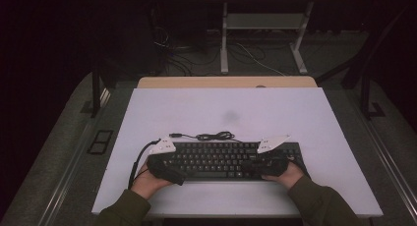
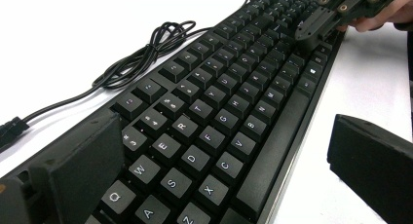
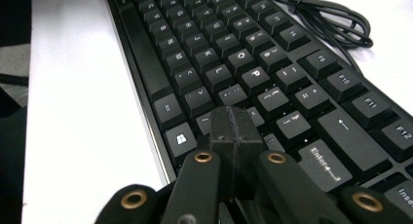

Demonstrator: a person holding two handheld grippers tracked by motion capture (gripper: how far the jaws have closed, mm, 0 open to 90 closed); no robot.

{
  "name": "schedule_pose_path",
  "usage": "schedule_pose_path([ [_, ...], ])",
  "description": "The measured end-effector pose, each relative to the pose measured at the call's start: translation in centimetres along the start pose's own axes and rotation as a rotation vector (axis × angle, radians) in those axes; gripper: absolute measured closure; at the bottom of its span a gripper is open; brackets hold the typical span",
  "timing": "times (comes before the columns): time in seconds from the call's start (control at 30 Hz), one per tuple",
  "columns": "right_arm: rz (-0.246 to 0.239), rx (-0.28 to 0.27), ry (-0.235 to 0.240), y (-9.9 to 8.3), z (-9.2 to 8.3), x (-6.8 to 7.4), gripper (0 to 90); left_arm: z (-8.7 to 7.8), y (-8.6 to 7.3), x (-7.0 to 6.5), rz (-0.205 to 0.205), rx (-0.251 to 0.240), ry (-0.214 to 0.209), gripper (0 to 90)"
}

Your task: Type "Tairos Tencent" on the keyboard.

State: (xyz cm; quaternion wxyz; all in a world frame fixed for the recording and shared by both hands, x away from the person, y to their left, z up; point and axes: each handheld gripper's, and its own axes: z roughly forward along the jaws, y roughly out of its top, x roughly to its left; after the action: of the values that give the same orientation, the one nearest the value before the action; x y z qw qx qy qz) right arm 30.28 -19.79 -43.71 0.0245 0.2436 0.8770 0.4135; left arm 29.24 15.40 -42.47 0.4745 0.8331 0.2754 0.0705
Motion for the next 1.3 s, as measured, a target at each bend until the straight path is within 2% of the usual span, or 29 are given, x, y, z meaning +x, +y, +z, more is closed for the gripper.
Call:
schedule_pose_path([
  [0.4, 0.008, 0.015, -0.004, -0.2, 0.2, 0.0, 89.2, 0.2, 0.2, -0.2, 0.0, -0.003, 0.004, 0.0],
  [0.57, 0.008, 0.014, -0.003, -0.2, 0.2, 0.0, 89.2, 0.2, 0.5, -0.1, 0.015, -0.008, 0.015, 0.0],
  [0.83, 0.008, 0.015, -0.003, -0.2, 0.2, 0.0, 89.2, 0.5, 0.9, 0.0, 0.003, -0.021, 0.021, 0.0],
  [1.07, 0.008, 0.014, -0.002, -0.2, 0.2, 0.0, 89.2, 0.9, 1.2, 0.2, 0.002, -0.033, 0.041, 9.1],
  [1.1, 0.008, 0.013, -0.002, -0.2, 0.2, 0.0, 89.2, 1.0, 1.2, 0.3, 0.002, -0.034, 0.042, 13.6],
  [1.17, 0.008, 0.013, -0.003, -0.2, 0.2, 0.0, 89.2, 1.1, 1.3, 0.3, -0.004, -0.038, 0.043, 15.3],
  [1.3, 0.009, 0.013, -0.004, -0.2, 0.2, 0.0, 89.2, 1.3, 1.4, 0.4, -0.007, -0.043, 0.046, 24.4],
])
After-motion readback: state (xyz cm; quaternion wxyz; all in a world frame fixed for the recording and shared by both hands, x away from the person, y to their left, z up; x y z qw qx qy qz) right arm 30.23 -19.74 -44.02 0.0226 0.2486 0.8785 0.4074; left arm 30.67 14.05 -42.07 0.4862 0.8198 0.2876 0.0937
